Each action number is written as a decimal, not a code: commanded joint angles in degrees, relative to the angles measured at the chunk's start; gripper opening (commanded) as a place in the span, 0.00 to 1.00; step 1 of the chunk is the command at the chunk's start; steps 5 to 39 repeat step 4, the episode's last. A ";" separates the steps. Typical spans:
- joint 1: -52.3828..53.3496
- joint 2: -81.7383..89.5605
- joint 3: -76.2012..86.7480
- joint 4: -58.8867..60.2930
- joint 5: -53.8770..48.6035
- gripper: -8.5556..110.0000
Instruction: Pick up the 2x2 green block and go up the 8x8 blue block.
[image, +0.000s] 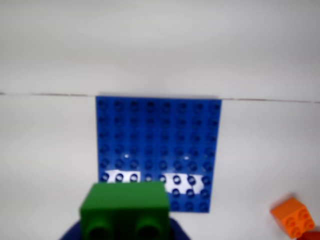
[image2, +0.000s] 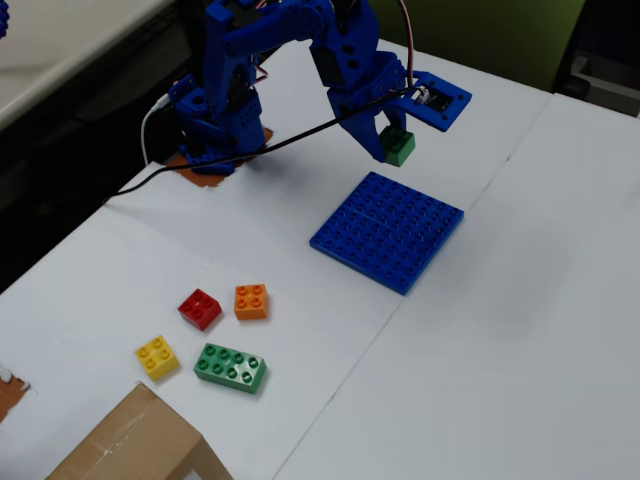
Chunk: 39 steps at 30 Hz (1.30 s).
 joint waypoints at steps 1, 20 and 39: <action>0.53 0.35 -1.41 2.37 -0.09 0.07; 0.53 0.18 -1.41 2.37 -0.18 0.07; 0.53 0.18 -1.41 2.37 -0.18 0.07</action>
